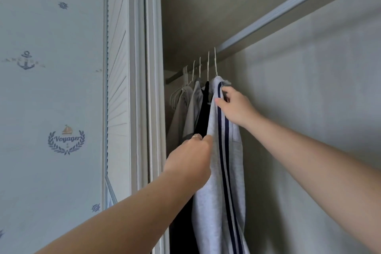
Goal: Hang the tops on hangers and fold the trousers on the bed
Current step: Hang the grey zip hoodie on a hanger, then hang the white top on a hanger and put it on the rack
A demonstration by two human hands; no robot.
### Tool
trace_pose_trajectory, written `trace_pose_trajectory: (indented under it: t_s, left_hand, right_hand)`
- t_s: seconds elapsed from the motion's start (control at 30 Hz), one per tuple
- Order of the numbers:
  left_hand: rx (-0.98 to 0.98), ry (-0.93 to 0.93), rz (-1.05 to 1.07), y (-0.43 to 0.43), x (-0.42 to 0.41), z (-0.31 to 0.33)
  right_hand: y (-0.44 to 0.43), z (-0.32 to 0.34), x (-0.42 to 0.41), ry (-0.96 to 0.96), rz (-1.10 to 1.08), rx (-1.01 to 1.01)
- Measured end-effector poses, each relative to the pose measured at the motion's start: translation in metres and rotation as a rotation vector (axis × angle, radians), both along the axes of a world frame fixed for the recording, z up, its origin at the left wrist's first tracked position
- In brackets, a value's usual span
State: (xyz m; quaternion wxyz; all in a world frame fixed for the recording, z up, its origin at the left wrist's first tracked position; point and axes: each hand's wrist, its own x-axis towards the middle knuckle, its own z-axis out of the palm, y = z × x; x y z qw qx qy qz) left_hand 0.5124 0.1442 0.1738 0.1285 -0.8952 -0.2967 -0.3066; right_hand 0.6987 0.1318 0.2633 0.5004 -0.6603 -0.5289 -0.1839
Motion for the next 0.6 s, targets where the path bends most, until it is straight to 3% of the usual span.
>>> trace_pose_trajectory:
  t_s: [0.23, 0.4, 0.6]
  left_hand:
    - [0.357, -0.070, -0.069, -0.015, -0.103, -0.020]
    - [0.286, -0.031, 0.017, -0.023, -0.214, -0.055]
    - [0.128, -0.073, 0.170, -0.061, -0.374, -0.112]
  right_hand:
    - [-0.042, -0.042, -0.062, -0.258, -0.043, 0.060]
    - [-0.069, -0.094, -0.160, -0.417, 0.108, -0.005]
    - [-0.093, -0.159, -0.305, -0.460, 0.279, -0.148]
